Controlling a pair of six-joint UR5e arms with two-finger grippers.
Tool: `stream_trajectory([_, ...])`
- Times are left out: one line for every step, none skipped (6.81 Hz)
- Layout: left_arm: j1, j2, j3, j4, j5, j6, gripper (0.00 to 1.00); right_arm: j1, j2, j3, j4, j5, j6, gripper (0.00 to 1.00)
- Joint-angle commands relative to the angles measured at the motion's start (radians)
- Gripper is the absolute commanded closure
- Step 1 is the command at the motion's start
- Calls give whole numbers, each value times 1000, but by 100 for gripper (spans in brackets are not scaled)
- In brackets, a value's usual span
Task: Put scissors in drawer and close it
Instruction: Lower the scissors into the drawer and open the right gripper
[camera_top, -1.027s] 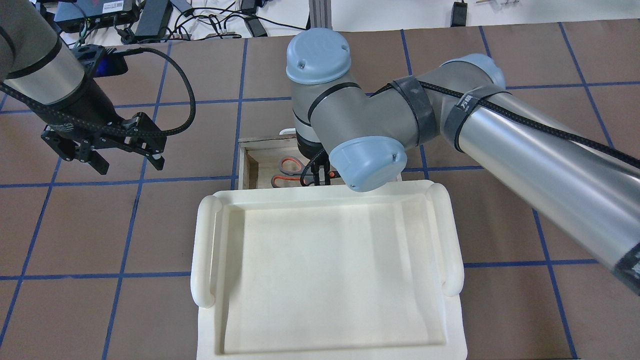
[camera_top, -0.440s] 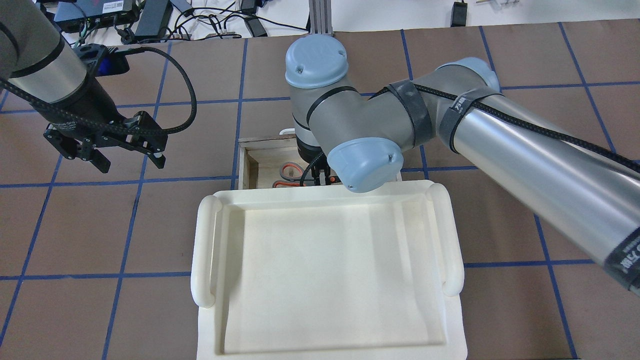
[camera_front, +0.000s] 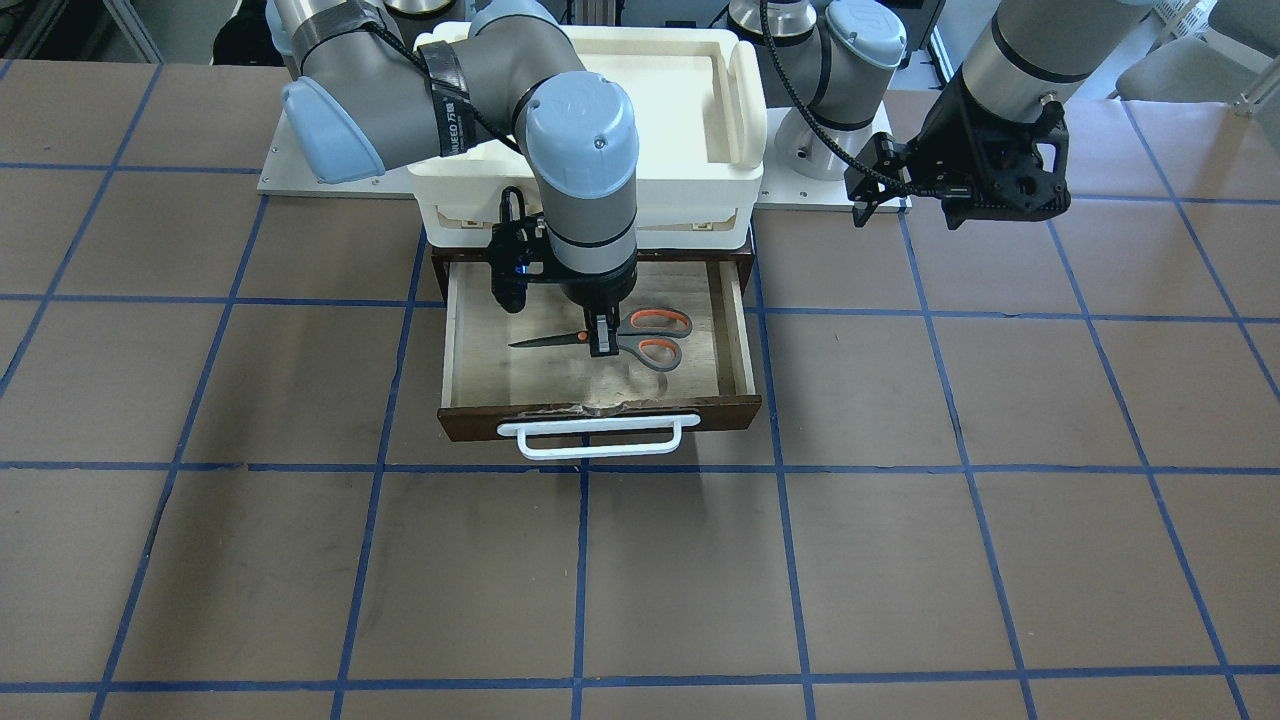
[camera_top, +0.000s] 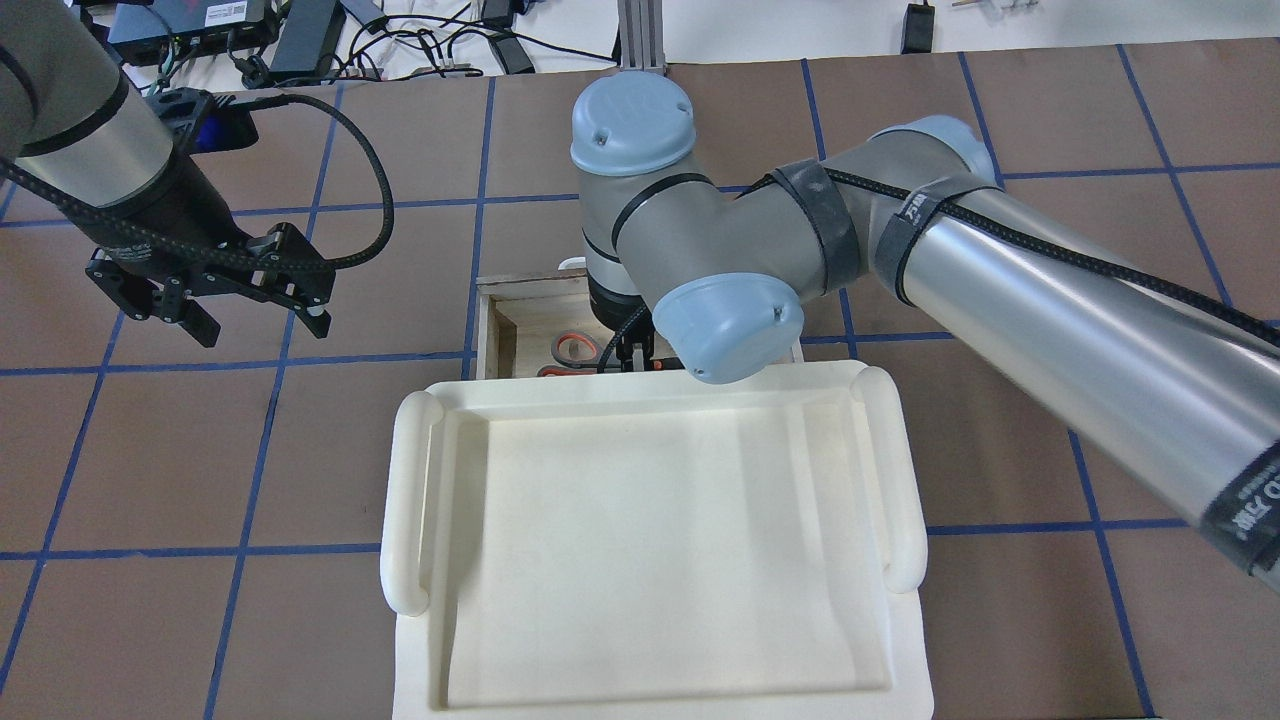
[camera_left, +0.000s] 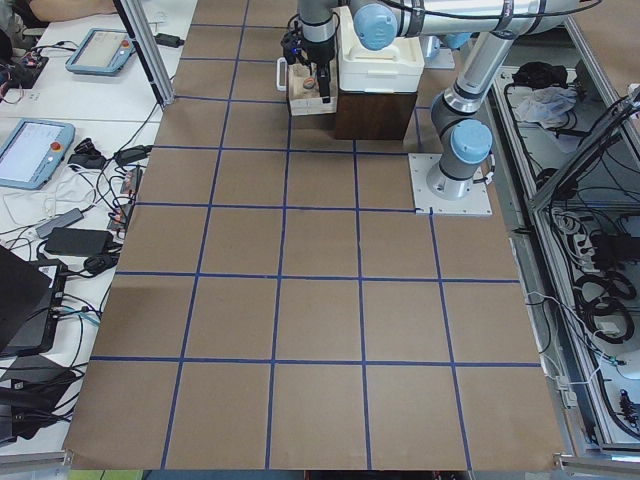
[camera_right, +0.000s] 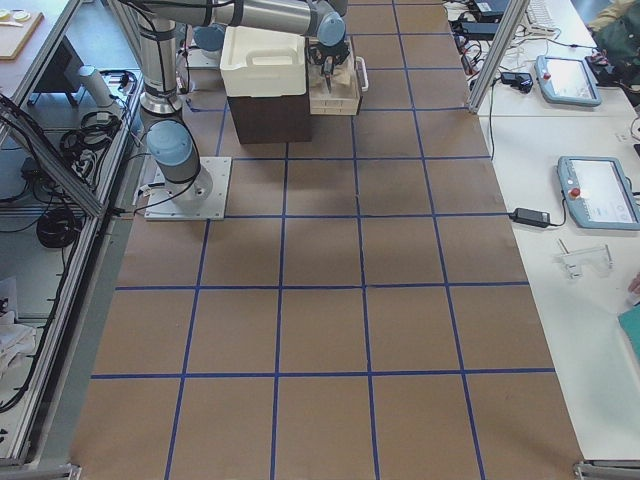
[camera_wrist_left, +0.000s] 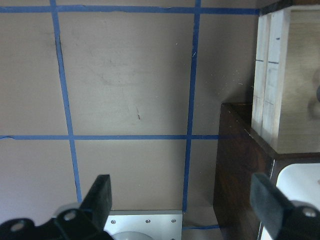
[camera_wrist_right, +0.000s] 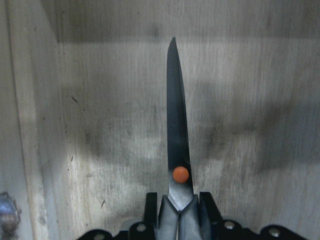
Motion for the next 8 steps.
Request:
stream_trajectory([0, 0, 0, -3, 0, 2, 0, -1, -2, -10, 2, 7, -5, 65])
stream_trajectory([0, 2, 0, -1, 0, 2, 0, -1, -2, -10, 3, 7, -5, 62])
stream_trajectory([0, 2, 0, 2, 0, -4, 0, -1, 0, -10, 3, 7, -5, 56])
stream_trajectory([0, 0, 0, 1, 0, -12, 0, -1, 0, -7, 3, 7, -5, 17])
stream_trajectory([0, 11, 0, -9, 2, -11, 0, 0, 3, -4, 3, 30, -7, 10])
stream_trajectory([0, 11, 0, -7, 2, -11, 0, -1, 0, -7, -1, 30, -7, 0])
stream_trajectory([0, 5, 0, -6, -1, -9, 0, -1, -8, -12, -6, 30, -7, 0])
stream_trajectory([0, 2, 0, -7, -1, 3, 0, -6, -26, -27, -9, 29, -24, 0])
